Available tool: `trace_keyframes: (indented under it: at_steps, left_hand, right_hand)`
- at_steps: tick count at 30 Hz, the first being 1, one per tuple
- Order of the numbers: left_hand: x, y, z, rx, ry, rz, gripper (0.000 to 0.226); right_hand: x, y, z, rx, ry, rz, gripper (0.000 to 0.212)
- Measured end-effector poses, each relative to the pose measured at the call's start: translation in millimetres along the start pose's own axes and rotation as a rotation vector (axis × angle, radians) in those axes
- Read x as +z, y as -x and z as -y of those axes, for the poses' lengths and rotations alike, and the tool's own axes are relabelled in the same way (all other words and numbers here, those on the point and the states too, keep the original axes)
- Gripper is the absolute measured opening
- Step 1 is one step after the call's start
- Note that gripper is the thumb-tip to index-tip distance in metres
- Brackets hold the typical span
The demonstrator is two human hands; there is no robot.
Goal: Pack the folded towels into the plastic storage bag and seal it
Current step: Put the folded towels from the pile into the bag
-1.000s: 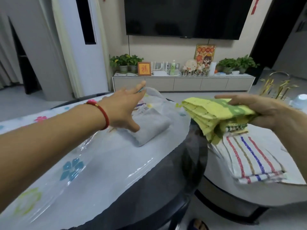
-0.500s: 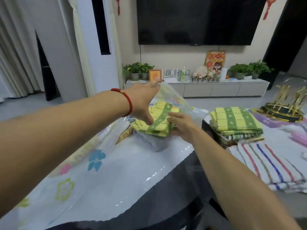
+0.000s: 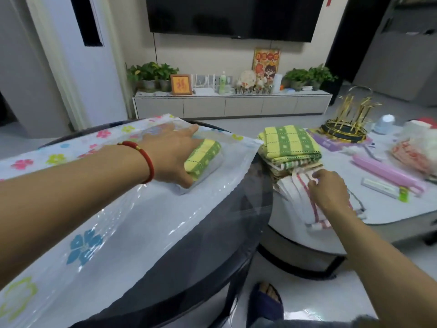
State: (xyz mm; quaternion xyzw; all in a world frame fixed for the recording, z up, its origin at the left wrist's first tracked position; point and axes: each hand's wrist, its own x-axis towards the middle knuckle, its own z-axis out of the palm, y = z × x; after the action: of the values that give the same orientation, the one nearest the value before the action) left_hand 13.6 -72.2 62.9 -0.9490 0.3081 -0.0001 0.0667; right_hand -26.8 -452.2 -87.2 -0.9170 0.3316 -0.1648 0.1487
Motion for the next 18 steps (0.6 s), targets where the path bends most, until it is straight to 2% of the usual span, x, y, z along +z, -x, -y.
trace_keyframes:
  at_steps: [2, 5, 7, 10, 12, 14, 18]
  left_hand:
    - [6.6, 0.6, -3.1, -0.009, 0.023, 0.007, 0.088]
    - [15.6, 4.3, -4.7, -0.018, 0.046, 0.016, 0.09]
    - [21.2, 7.9, -5.1, -0.025, 0.057, 0.012, 0.093]
    - [30.2, 18.6, -3.8, -0.059, 0.052, -0.016, 0.093]
    - [39.4, 29.0, -2.5, -0.13, 0.053, -0.054, 0.09]
    - [49.3, 42.1, -2.2, -0.222, 0.067, -0.063, 0.089]
    - [65.9, 72.0, -1.9, -0.334, 0.053, -0.085, 0.088]
  right_hand:
    - [6.1, -7.4, -26.6, 0.091, 0.133, 0.124, 0.045]
    - [6.4, -15.6, -43.1, 0.196, 0.145, 0.223, 0.052]
    - [2.6, -21.0, -44.0, 0.208, 0.141, 0.208, 0.054]
    - [-4.9, -27.2, -39.2, 0.214, 0.14, 0.149, 0.072]
    - [-8.5, -33.6, -38.1, 0.258, 0.052, 0.154, 0.083]
    - [-14.3, -37.9, -37.9, 0.32, -0.071, 0.238, 0.088]
    - [-32.9, -30.0, -38.2, 0.342, -0.427, 0.356, 0.095]
